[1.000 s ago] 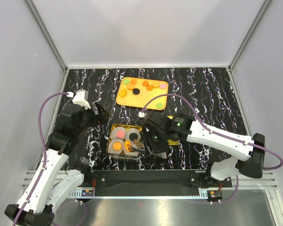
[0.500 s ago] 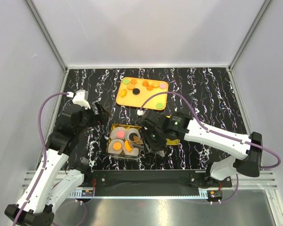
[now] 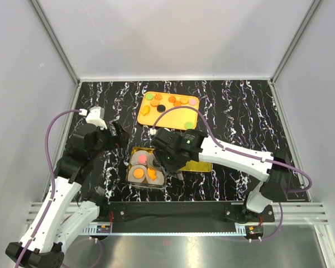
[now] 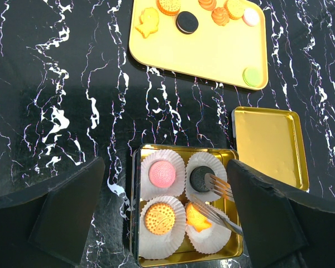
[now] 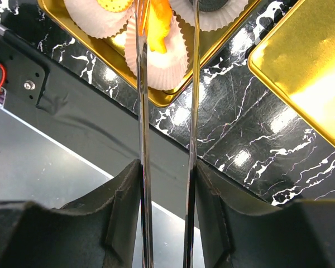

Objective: Pack the cookies

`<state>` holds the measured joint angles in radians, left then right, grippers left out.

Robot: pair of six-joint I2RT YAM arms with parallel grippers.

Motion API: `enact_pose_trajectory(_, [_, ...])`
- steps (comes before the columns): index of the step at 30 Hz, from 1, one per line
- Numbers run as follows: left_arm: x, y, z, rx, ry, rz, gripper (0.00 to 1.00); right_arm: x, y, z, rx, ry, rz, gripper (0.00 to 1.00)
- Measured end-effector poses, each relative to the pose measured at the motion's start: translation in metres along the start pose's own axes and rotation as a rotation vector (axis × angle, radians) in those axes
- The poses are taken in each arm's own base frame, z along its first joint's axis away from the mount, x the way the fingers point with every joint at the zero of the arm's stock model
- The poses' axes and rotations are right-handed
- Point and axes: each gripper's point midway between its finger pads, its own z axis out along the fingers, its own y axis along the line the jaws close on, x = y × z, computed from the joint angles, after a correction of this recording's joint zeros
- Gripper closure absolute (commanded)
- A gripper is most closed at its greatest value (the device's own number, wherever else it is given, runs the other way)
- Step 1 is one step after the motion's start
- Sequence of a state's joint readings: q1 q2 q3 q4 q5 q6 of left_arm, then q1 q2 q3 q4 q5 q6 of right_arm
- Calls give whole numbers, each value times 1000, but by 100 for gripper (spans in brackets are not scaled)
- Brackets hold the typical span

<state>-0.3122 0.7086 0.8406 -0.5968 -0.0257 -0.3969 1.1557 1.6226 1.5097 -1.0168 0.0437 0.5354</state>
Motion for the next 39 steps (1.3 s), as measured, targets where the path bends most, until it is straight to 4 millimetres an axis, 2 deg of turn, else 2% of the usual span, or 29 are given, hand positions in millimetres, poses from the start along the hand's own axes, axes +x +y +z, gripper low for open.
enact_pose_trajectory(11, [0, 0, 0, 0, 0, 0, 1, 0, 0, 9, 10, 17, -21, 53])
enact_pose_trajectory(29, [0, 0, 0, 0, 0, 0, 1, 5, 10, 9, -51, 43, -20, 57])
enact_pose_trajectory(39, [0, 0, 0, 0, 0, 0, 1, 6, 10, 9, -52, 45, -19, 60])
